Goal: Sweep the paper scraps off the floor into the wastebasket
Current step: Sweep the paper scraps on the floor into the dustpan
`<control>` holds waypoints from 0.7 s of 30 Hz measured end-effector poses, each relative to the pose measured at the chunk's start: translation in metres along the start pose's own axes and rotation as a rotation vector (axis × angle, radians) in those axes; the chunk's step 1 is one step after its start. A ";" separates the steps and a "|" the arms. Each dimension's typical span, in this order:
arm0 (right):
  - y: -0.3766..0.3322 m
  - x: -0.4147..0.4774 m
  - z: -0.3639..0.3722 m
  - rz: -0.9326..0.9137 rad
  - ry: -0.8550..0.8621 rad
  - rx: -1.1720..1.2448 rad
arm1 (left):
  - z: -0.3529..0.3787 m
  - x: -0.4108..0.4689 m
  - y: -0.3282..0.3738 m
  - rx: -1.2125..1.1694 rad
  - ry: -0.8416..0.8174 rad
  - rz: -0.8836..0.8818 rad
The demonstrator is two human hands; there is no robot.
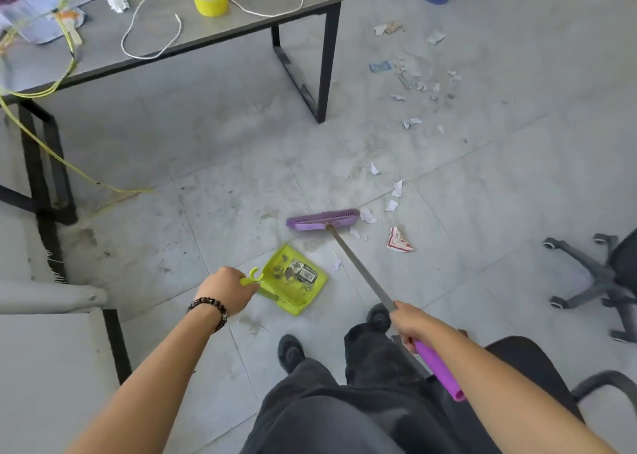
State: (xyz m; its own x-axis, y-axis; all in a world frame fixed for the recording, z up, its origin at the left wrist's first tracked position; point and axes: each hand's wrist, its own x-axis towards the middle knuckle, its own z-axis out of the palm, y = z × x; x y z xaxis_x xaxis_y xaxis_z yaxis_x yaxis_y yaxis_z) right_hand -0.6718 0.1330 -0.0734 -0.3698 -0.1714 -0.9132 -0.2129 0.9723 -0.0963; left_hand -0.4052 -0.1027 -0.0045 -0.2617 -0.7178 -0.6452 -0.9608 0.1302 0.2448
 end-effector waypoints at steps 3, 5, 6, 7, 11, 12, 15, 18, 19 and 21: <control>0.010 -0.011 0.000 0.104 -0.112 0.171 | 0.003 0.006 0.007 0.037 -0.038 0.004; 0.007 -0.012 -0.004 0.108 -0.135 0.174 | 0.008 0.007 0.009 0.063 -0.062 -0.002; 0.004 -0.010 -0.004 0.097 -0.118 0.173 | 0.012 0.007 0.009 0.069 -0.067 -0.009; 0.001 -0.007 -0.004 0.072 -0.087 0.172 | 0.016 0.006 0.009 0.076 -0.064 -0.016; -0.010 -0.005 0.006 -0.031 0.011 0.085 | 0.025 0.004 0.006 0.150 -0.020 -0.064; -0.011 -0.008 0.010 -0.039 0.010 0.077 | 0.027 0.003 0.004 0.166 -0.014 -0.081; -0.009 -0.019 0.022 -0.051 -0.026 0.080 | 0.030 0.001 -0.007 0.150 -0.015 -0.101; -0.002 -0.039 0.025 -0.038 -0.124 0.068 | 0.026 0.006 -0.009 0.109 -0.019 -0.077; 0.001 -0.046 0.022 -0.036 -0.157 0.086 | 0.025 0.009 -0.007 0.087 -0.021 -0.075; 0.005 -0.059 0.008 -0.035 -0.213 0.172 | 0.025 0.015 0.001 0.025 -0.025 -0.079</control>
State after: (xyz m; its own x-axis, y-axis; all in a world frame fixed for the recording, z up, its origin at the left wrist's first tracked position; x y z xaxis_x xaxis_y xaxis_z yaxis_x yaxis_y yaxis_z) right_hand -0.6440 0.1495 -0.0237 -0.1627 -0.1857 -0.9690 -0.0585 0.9822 -0.1784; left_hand -0.4128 -0.0962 -0.0321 -0.1866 -0.7091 -0.6800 -0.9805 0.0907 0.1745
